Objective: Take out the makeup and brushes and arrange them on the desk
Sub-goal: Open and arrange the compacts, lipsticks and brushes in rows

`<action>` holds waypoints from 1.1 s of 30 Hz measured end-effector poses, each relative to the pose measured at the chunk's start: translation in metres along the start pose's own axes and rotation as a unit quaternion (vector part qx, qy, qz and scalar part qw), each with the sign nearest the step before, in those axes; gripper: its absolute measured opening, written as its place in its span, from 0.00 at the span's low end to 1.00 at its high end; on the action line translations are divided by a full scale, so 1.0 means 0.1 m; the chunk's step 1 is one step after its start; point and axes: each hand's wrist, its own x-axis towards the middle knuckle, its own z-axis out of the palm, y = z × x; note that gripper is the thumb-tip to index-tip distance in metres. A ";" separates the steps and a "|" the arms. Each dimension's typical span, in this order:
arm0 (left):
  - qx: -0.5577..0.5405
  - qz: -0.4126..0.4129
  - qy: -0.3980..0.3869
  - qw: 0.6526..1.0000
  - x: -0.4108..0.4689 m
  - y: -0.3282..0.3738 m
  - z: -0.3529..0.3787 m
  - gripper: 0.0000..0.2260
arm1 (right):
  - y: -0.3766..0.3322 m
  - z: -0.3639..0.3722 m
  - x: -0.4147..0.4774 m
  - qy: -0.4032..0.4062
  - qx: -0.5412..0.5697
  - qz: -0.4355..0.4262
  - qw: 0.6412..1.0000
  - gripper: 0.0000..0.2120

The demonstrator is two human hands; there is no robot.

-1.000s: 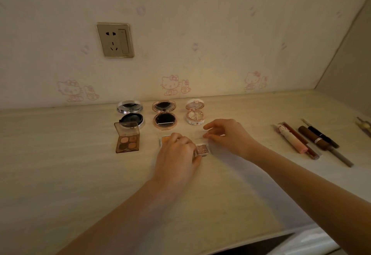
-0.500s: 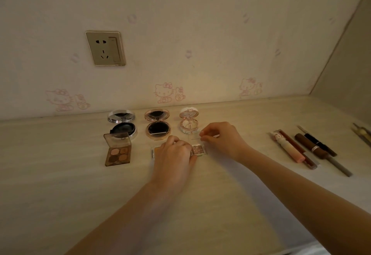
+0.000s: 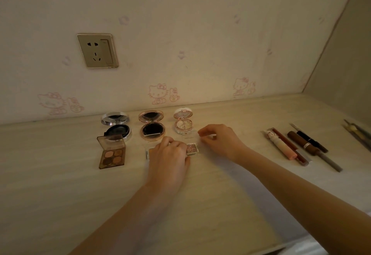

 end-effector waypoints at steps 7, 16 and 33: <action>-0.026 0.052 -0.007 0.998 -0.04 0.25 -0.01 0.13 | 0.23 -0.31 -0.36 0.014 -0.080 -0.005 0.997 0.13; -0.137 0.091 -0.031 0.986 0.05 0.85 0.23 0.14 | 0.70 -0.78 -0.95 0.072 -0.207 -0.020 0.976 0.12; -0.233 0.131 -0.078 0.960 0.86 1.98 0.69 0.13 | 1.50 -1.48 -1.28 0.179 -0.248 0.051 0.951 0.10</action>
